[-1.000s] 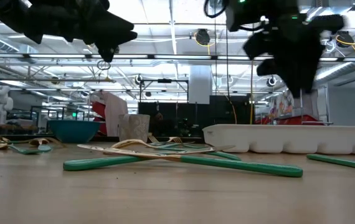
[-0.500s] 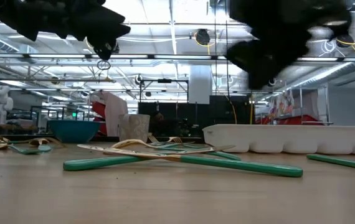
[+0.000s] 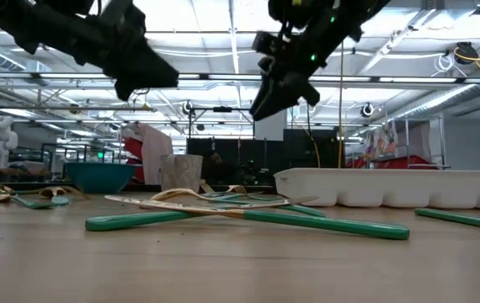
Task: Sort silverware
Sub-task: Put the green knife into the white silverware organizer
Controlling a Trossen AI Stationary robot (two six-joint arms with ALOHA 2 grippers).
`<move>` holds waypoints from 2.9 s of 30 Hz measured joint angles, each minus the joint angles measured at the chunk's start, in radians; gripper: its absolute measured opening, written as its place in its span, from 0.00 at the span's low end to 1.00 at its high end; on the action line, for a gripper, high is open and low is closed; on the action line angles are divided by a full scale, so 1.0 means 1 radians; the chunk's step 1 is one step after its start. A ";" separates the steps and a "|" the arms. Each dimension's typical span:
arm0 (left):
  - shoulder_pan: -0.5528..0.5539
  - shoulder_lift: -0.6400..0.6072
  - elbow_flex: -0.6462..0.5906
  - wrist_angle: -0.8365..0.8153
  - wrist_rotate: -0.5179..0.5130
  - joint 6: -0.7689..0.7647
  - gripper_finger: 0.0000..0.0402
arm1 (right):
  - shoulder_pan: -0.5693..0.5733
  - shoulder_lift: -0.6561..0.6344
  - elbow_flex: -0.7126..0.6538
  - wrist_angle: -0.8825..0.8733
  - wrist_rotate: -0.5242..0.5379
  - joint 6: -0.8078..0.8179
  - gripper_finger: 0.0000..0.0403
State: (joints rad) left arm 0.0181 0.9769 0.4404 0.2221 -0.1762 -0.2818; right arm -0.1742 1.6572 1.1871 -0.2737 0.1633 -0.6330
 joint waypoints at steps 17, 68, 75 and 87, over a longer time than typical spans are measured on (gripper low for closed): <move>0.002 0.000 0.000 -0.176 -0.178 0.054 0.29 | -0.087 0.435 0.432 -0.478 -0.065 -0.373 0.32; 0.002 0.000 0.000 -0.288 -0.227 0.079 0.29 | -0.052 0.608 0.566 -0.498 -0.088 -0.401 0.00; 0.002 0.000 0.000 -0.292 -0.227 0.079 0.29 | -0.035 0.545 0.568 -0.501 -0.022 -0.388 0.00; 0.002 0.000 0.000 -0.292 -0.227 0.079 0.29 | 0.014 0.410 0.568 -0.566 0.114 -0.453 0.00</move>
State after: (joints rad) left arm 0.0204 0.9771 0.4404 -0.0704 -0.4030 -0.2031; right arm -0.1604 2.0672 1.7554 -0.8394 0.2773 -1.0863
